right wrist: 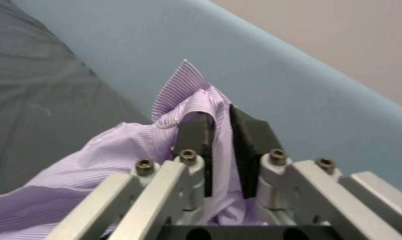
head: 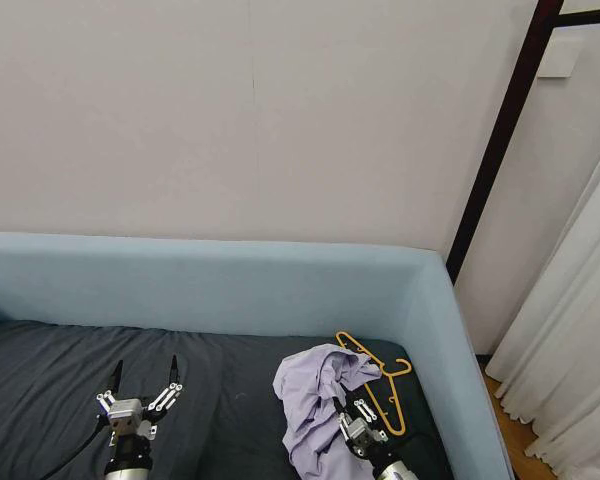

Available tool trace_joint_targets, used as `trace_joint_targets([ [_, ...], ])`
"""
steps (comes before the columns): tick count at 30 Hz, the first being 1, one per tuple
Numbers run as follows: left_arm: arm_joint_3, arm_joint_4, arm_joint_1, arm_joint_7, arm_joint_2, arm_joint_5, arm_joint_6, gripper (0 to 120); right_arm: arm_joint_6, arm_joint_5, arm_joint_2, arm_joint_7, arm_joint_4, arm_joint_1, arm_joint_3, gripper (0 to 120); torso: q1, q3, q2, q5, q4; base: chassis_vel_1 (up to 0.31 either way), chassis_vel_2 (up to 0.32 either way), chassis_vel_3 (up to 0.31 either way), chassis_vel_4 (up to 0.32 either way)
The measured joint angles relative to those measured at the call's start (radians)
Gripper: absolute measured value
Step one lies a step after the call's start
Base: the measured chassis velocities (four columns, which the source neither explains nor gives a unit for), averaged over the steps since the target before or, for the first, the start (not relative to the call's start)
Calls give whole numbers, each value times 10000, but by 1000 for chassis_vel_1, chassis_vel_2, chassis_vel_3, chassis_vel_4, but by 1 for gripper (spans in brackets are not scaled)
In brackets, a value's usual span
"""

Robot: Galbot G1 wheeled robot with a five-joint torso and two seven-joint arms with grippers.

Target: Pick up the clothes from the sofa and hang them on the clothes hanger.

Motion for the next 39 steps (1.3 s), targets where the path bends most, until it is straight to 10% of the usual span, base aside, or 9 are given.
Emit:
trace_joint_targets([
  [12,-11,235,-177,-18,311,-138,-95,100,1245,4783,-431,-3103,1327,392,630,0,-1,1,-1,3,0,0,0,0,0],
  [20,485,241,-867,507,1122,-1923,-768,100,-307,9425,-2152,-4472,4304,2604,849,0,0,0,0,-3,-2,0,0,0,0],
  [39,1533,440,-2111,903,3018,-5316,-374,100,-1496,12084,-3359,-6741,4357,8150,92,0,0,1,0,-2,1,0,0,0,0],
])
